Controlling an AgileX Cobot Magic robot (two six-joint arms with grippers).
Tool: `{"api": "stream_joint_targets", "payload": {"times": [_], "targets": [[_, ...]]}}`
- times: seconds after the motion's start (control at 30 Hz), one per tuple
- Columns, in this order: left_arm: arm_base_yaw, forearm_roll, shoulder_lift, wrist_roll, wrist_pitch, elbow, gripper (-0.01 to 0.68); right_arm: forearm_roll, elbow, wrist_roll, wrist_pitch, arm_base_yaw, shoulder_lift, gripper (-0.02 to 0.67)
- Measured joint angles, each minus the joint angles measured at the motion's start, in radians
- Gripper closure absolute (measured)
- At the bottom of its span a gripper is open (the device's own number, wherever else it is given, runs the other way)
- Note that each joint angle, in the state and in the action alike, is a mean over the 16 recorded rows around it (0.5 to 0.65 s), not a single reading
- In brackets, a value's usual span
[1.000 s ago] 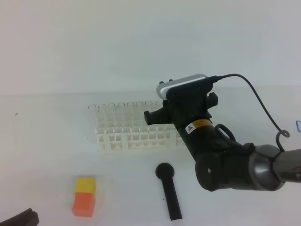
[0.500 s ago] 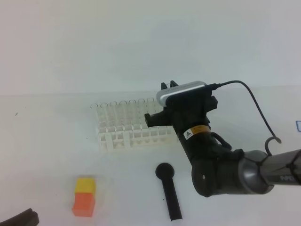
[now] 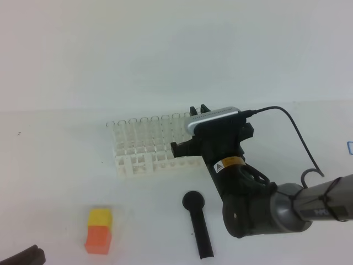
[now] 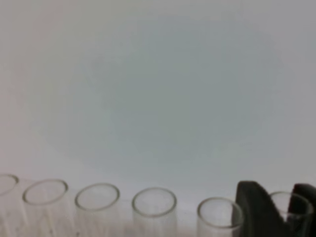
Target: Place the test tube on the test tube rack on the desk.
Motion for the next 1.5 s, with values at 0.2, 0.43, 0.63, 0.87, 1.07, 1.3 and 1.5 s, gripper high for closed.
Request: {"api": "stream_joint_targets", "payload": {"times": [0.2, 0.43, 0.63, 0.87, 1.07, 1.3, 1.5], "targets": [[0.000, 0.000, 0.000, 0.000, -0.001, 0.000, 0.674, 0.000, -0.001, -0.004, -0.005, 0.001, 0.004, 0.512], [0.000, 0.000, 0.000, 0.000, -0.002, 0.000, 0.674, 0.000, -0.002, -0.022, 0.001, 0.001, 0.004, 0.488], [0.000, 0.000, 0.000, 0.000, -0.003, 0.000, 0.674, -0.003, -0.001, -0.042, 0.012, 0.001, 0.002, 0.468], [0.000, 0.000, 0.000, 0.000, -0.006, 0.000, 0.674, -0.008, 0.000, -0.058, 0.030, 0.001, -0.009, 0.455], [0.000, 0.000, 0.000, 0.000, -0.007, 0.000, 0.674, -0.013, 0.001, -0.062, 0.041, 0.001, -0.021, 0.448], [0.000, 0.000, 0.000, 0.000, -0.009, 0.000, 0.674, -0.015, 0.002, -0.066, 0.047, 0.001, -0.047, 0.438], [0.000, 0.000, 0.000, 0.000, -0.008, 0.000, 0.674, -0.015, 0.002, -0.084, 0.049, 0.001, -0.093, 0.424]]}}
